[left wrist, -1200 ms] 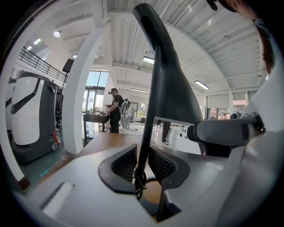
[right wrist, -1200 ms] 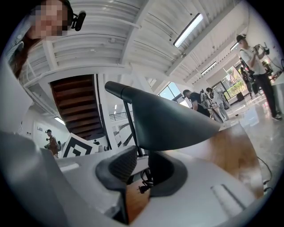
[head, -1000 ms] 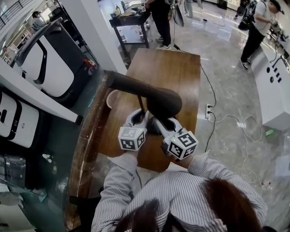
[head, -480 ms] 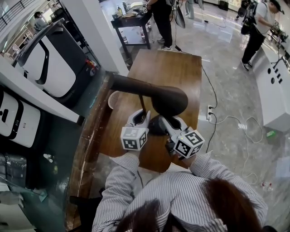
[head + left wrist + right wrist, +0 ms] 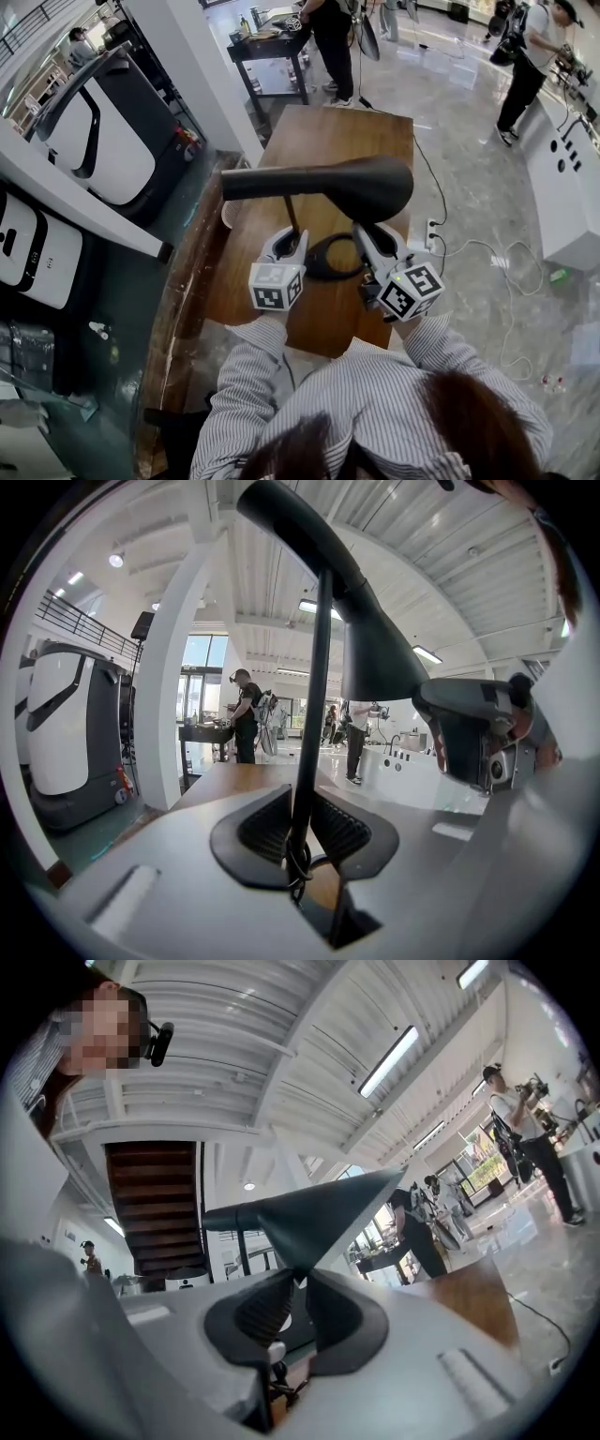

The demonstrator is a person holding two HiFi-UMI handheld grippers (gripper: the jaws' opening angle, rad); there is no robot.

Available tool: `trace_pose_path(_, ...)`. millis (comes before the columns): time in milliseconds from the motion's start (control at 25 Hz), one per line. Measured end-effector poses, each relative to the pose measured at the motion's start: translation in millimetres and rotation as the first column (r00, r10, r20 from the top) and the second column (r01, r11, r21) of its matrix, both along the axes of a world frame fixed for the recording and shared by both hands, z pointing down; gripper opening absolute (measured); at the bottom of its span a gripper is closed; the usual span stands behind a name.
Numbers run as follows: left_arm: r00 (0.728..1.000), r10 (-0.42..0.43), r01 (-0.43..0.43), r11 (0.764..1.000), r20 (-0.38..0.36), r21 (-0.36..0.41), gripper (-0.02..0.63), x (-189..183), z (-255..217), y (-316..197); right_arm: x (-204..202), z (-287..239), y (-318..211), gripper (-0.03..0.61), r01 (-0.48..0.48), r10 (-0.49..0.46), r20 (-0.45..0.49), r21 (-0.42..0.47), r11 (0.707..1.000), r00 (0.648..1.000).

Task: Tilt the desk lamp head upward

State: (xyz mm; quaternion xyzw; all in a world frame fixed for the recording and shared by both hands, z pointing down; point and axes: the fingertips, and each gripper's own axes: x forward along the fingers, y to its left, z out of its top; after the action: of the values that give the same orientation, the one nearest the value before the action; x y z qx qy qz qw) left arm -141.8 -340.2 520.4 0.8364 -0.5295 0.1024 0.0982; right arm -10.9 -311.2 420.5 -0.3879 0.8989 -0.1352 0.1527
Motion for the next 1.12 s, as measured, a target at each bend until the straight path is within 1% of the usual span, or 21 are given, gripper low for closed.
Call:
trace_pose_path(160, 1.000, 0.003, -0.003, 1.000, 0.013, 0.003, 0.064, 0.2, -0.6, 0.1, 15.1, -18.6, -3.1, 0.043, -0.043, 0.043, 0.000, 0.033, 0.999, 0.999)
trace_pose_path(320, 1.000, 0.002, -0.002, 1.000, 0.019, 0.007, 0.063, 0.3, -0.3, 0.3, 27.8, -39.6, -4.6, 0.028, -0.071, 0.068, 0.047, 0.056, 0.996, 0.997)
trace_pose_path(560, 1.000, 0.004, -0.004, 1.000, 0.028, 0.007, 0.061, 2.4, -0.7, -0.7, 41.3, -66.8, -6.8, 0.026, -0.113, 0.109, 0.045, 0.116, 0.987, 0.993)
trace_pose_path(920, 0.999, 0.004, -0.005, 1.000, 0.039, 0.008, 0.060, 2.8, -1.8, 2.0, 49.6, -108.7, -4.0, 0.026, -0.133, 0.127, 0.045, 0.195, 0.972, 0.991)
trace_pose_path(1120, 0.999, 0.007, -0.008, 1.000, 0.042, 0.010, 0.060, 2.4, -1.0, 0.2, 49.8, -124.1, -5.0, 0.026, -0.141, 0.139, 0.026, 0.235, 0.962, 0.990)
